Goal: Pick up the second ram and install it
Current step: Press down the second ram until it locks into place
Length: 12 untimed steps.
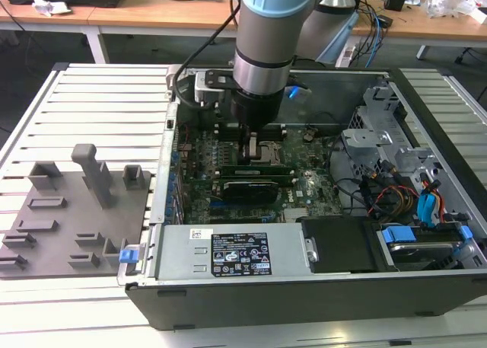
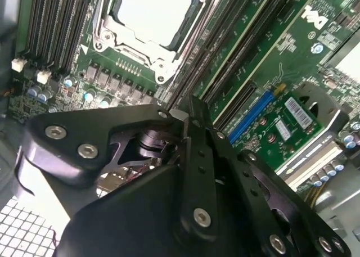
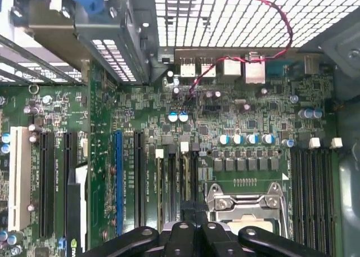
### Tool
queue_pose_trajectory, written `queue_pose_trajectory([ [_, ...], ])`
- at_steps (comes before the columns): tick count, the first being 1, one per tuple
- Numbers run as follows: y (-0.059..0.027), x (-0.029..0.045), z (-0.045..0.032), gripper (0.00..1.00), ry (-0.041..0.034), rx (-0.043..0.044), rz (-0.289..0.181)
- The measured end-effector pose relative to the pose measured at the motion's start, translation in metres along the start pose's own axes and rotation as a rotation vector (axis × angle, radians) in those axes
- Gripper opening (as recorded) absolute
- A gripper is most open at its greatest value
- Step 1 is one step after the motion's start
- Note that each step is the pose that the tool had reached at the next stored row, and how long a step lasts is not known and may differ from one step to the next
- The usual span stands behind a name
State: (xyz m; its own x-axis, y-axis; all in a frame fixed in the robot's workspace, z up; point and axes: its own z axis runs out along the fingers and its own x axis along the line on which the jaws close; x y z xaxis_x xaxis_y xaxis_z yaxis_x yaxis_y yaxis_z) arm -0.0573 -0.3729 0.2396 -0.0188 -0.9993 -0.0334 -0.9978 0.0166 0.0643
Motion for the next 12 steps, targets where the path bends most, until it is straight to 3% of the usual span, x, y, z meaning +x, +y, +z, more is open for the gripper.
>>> queue_pose_trajectory([
  [5,0.0156,0.0004,0.0070,0.11,0.0000,0.0001,0.000],
  [10,0.0168,0.0006,0.0128,0.11,0.0003,-0.0002,0.000],
  [12,0.0166,0.0002,0.0090,0.11,-0.0021,0.0014,0.000],
])
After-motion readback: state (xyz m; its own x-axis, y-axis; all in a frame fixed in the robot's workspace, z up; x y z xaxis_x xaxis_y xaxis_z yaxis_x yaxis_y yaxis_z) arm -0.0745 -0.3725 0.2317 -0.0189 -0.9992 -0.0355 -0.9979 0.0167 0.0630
